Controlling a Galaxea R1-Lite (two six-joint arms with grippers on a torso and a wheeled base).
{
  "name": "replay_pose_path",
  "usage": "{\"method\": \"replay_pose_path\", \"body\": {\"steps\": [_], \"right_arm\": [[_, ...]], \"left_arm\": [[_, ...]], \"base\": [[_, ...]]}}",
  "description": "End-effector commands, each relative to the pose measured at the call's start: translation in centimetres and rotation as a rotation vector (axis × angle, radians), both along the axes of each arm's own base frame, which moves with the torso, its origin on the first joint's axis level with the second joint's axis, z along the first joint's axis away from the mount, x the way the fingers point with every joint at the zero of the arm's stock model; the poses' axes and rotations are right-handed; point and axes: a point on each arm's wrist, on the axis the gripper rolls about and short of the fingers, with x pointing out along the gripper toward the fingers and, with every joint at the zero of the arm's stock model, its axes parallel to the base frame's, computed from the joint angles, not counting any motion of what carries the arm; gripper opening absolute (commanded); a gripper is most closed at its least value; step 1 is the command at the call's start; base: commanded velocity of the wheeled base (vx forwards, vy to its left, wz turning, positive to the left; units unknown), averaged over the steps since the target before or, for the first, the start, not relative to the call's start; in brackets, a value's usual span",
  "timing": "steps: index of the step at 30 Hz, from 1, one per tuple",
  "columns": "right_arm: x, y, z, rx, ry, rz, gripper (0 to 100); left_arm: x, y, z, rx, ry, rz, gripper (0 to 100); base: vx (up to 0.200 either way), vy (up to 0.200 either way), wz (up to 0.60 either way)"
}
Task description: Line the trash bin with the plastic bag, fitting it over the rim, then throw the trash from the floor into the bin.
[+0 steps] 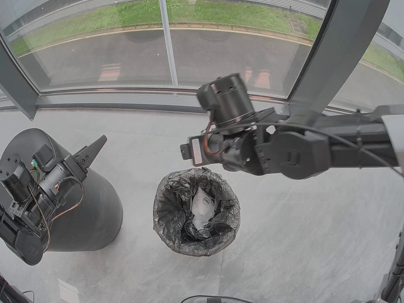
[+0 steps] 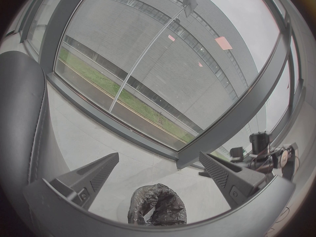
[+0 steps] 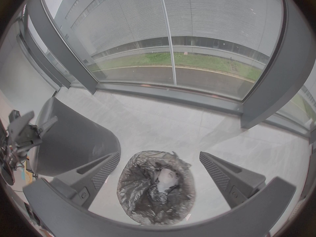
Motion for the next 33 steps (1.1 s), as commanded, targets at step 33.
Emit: {"method": "replay_pose_path", "body": {"steps": [33], "right_arm": [[-26.8, -31.2, -1.2, -0.047, -0.496, -0.423, 100]], "left_arm": [[-13.9, -0.7, 2.5, 0.609, -0.154, 0.357, 100]], "base": [[0.000, 0.000, 0.00]]}}
